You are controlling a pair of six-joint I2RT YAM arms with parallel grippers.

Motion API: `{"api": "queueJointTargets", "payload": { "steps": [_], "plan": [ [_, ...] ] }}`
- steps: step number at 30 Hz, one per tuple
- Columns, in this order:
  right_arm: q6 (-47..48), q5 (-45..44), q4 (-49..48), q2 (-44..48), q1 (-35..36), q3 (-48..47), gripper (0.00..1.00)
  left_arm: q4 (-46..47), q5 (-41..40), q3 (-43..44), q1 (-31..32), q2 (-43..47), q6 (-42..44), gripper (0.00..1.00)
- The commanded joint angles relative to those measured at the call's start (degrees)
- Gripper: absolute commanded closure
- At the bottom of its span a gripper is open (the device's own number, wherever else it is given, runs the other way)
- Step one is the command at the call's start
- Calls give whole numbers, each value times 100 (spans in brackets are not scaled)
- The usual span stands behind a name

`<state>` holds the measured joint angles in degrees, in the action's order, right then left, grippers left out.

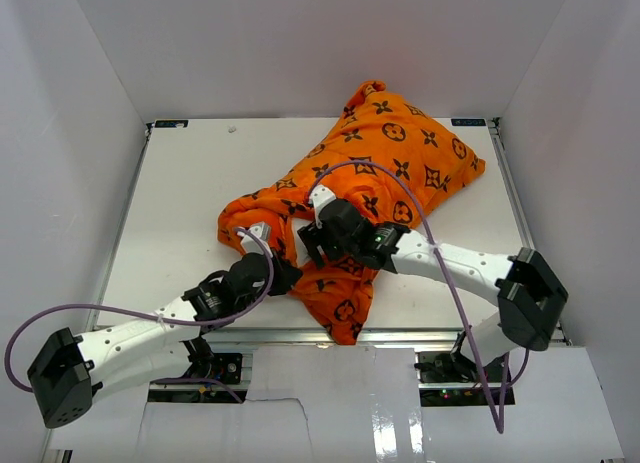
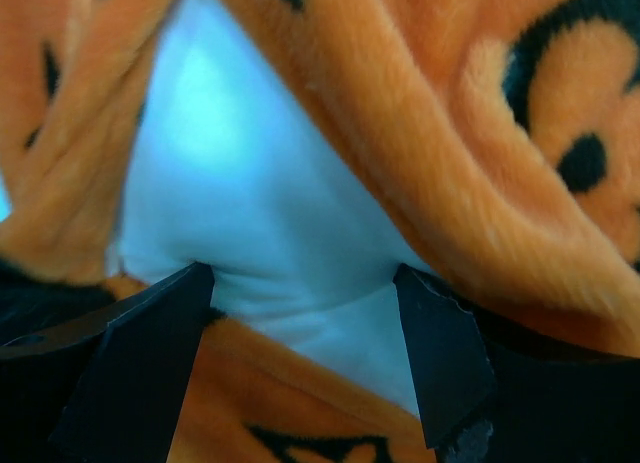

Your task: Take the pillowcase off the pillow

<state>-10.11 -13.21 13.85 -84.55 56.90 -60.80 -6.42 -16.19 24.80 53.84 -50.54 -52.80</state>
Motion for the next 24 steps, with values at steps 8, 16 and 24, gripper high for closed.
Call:
{"api": "queueJointTargets", "payload": {
  "steps": [8, 16, 24],
  "plan": [
    [-377, -1481, 496, -1766, -48, -1275, 91, -747, -113, -1, 30, 607, 68, 100],
    [-290, -1404, 479, -2056, -635, -3077, 92, -809, 265, -106, 30, 871, 208, 100],
    [-281, -385, 346, -2074, -1497, -4308, 92, -529, 405, -704, 30, 810, 59, 100]
  ]
}}
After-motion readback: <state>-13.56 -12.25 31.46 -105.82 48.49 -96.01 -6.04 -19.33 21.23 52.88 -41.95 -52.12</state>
